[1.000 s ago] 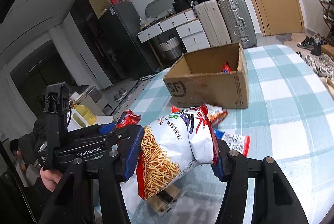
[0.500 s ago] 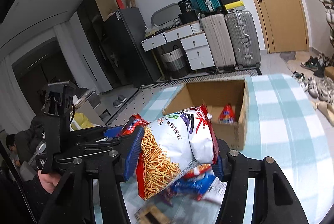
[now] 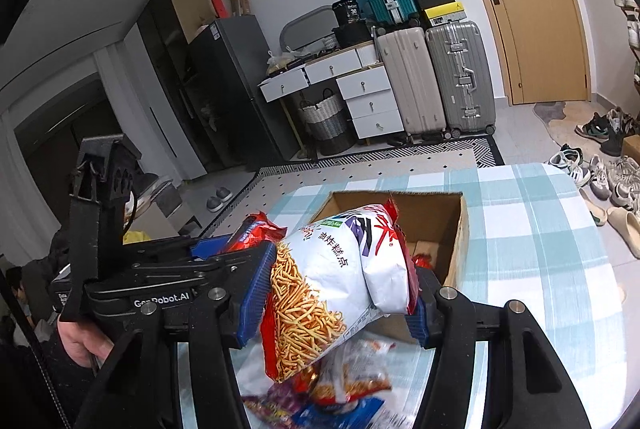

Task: Organize snacks
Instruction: 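Carry both packs over the box and open both grippers to drop them inside, then withdraw both open grippers from the box back toward the snack pile, then lower the left gripper onto the clear cracker pack and close it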

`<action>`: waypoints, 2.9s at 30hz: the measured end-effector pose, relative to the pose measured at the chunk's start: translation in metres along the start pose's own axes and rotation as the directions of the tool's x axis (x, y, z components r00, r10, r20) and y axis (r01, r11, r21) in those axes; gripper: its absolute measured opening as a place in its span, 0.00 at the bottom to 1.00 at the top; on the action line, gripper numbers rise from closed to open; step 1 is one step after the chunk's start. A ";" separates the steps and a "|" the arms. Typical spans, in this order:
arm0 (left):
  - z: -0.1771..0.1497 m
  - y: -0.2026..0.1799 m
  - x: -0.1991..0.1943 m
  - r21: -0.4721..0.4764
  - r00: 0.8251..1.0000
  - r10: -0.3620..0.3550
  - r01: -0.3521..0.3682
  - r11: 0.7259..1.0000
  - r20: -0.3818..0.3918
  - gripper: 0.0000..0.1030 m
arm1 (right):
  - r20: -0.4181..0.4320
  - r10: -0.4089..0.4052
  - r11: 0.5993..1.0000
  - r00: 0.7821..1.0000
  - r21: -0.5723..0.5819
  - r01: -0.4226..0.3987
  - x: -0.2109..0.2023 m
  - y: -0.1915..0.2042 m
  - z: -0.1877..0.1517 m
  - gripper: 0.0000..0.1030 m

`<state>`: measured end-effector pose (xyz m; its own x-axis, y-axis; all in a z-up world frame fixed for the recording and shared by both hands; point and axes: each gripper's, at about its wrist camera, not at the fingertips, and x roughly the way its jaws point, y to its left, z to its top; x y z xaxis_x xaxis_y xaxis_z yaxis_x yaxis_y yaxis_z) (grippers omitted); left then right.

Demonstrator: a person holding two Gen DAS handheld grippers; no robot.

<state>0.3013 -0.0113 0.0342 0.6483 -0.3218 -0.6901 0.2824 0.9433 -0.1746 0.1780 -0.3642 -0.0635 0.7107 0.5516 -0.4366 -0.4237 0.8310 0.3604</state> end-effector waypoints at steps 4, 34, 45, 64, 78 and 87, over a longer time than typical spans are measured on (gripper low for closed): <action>0.017 0.005 0.020 -0.002 1.000 0.001 -0.001 1.000 -0.014 0.43 | -0.010 -0.004 1.000 1.000 0.005 0.004 0.017 -0.011 0.015 0.56; 0.027 0.035 0.111 -0.003 0.999 0.023 -0.023 1.000 -0.042 0.71 | -0.056 -0.086 0.996 0.995 -0.033 0.085 0.092 -0.059 0.026 0.87; 0.008 0.022 0.058 0.021 0.998 0.064 -0.064 0.998 0.023 0.72 | -0.001 -0.085 0.994 0.996 -0.068 0.084 0.046 -0.038 0.029 0.87; -0.041 -0.023 -0.041 0.023 0.990 0.091 -0.094 0.995 0.110 0.89 | 0.084 -0.063 0.994 0.995 -0.079 0.070 -0.042 0.017 -0.002 0.96; -0.105 -0.040 -0.100 0.018 0.981 0.109 -0.114 0.993 0.160 0.99 | 0.106 -0.072 0.990 0.992 -0.111 0.084 -0.095 0.047 -0.058 1.00; -0.160 -0.030 -0.107 -0.024 0.985 0.123 -0.121 0.992 0.122 0.99 | 0.112 -0.102 0.988 0.989 -0.105 0.113 -0.115 0.055 -0.090 1.00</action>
<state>0.1105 0.0082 0.0011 0.7597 -0.2105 -0.6153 0.1845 0.9771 -0.1065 0.0227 -0.3759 -0.0675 0.8082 0.4530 -0.3762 -0.3970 0.8910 0.2201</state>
